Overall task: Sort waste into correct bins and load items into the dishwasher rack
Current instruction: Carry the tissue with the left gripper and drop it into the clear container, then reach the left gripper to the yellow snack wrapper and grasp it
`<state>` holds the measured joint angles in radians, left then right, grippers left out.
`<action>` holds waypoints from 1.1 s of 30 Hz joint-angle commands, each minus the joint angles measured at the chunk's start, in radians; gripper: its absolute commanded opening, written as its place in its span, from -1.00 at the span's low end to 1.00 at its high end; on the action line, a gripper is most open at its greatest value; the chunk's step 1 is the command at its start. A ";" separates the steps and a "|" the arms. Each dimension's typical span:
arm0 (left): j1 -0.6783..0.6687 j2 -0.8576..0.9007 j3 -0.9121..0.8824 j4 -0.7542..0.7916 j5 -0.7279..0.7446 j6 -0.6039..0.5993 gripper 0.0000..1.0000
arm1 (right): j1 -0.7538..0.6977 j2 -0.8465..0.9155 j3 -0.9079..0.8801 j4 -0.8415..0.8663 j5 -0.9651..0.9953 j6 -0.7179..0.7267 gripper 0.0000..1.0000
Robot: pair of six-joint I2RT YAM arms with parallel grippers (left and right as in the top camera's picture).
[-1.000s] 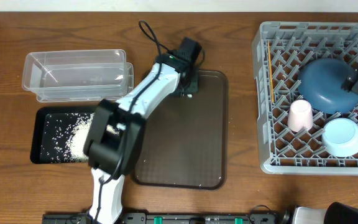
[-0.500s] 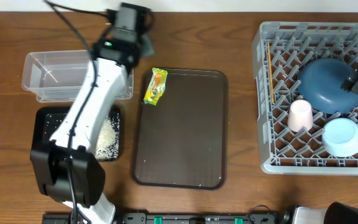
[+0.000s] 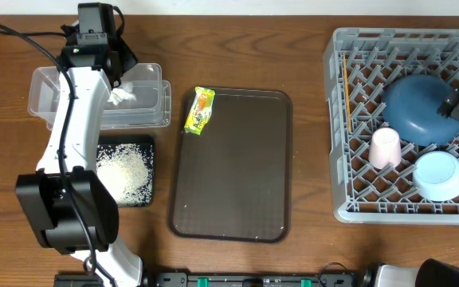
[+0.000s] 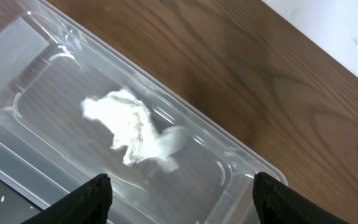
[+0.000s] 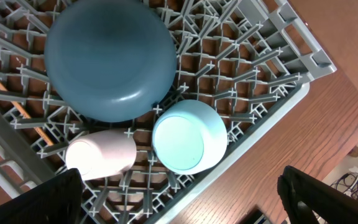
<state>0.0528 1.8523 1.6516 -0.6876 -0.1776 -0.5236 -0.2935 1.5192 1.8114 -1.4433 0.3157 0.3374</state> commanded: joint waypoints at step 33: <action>-0.359 0.179 -0.031 -0.082 0.151 0.427 0.48 | -0.006 -0.008 0.006 -0.001 0.024 0.018 0.99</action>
<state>-0.3027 2.0010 1.6287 -0.7609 -0.0071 -0.1146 -0.2935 1.5192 1.8114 -1.4433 0.3157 0.3374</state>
